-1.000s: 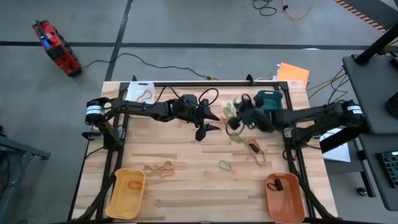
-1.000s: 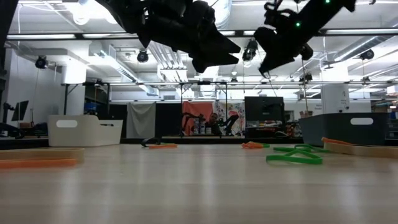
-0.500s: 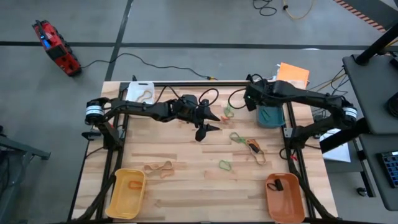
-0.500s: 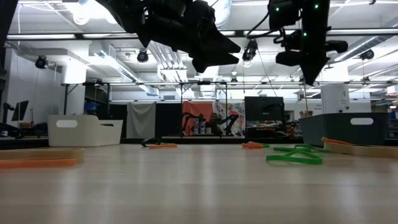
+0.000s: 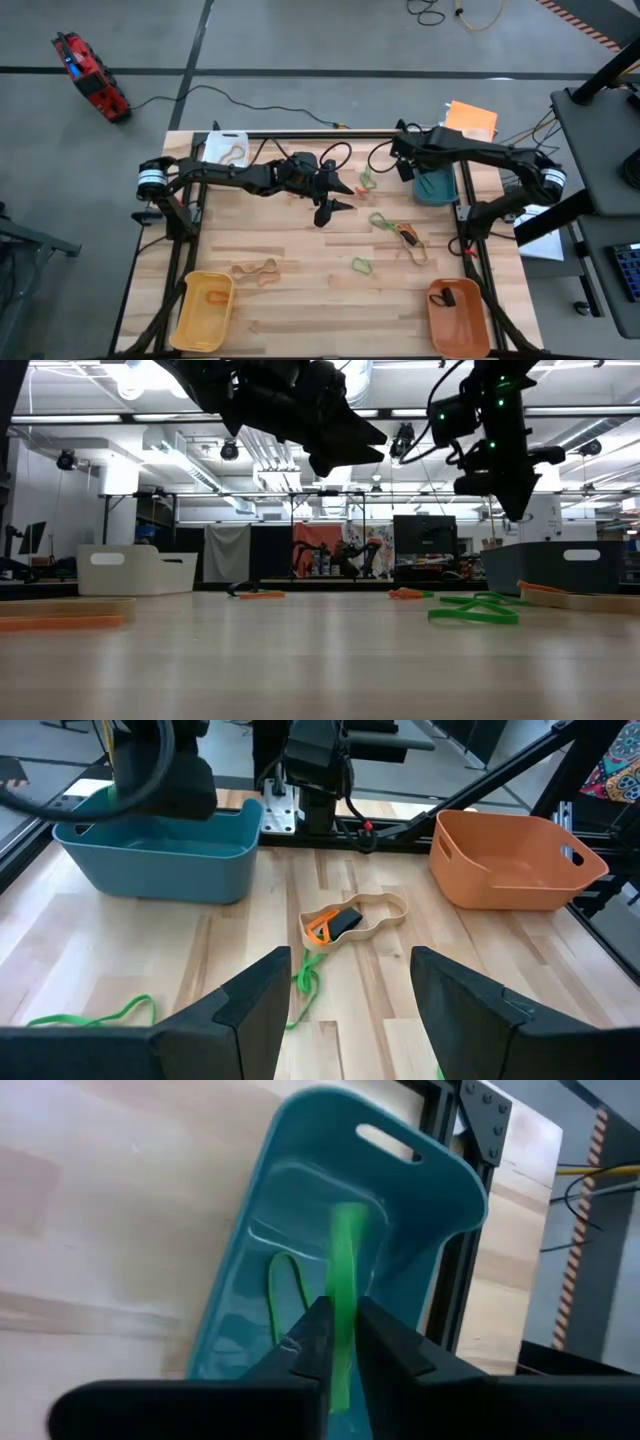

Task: Sort rubber bands into baskets
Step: Put the green rubber band into the blue bin, then put the orange rubber band into the yellow bin

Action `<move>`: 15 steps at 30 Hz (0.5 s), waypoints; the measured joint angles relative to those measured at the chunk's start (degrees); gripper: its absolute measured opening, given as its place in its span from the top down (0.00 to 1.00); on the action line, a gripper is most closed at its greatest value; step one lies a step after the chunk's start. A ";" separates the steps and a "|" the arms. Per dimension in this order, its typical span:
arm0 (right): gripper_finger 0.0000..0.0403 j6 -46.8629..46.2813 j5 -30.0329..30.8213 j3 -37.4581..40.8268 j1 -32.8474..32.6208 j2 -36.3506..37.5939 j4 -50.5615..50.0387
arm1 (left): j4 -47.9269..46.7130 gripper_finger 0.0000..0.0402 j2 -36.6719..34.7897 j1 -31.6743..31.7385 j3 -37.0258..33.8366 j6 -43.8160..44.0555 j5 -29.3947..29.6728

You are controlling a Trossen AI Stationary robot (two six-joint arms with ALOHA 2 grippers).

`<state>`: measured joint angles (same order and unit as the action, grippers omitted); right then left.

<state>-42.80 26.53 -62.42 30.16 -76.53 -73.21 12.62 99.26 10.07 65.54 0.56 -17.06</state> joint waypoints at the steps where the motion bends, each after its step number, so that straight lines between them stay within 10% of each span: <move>1: 0.89 0.01 0.02 0.16 0.03 -0.28 -0.05 | 0.00 0.52 0.00 0.01 0.00 0.05 0.00; 15: 0.57 1.86 0.63 -0.06 -0.01 -0.79 1.04 | -0.75 0.52 -0.04 -0.79 -0.02 0.46 -0.01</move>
<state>-40.93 27.16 -62.48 30.15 -77.32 -72.17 11.87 99.22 9.28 65.52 1.02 -17.07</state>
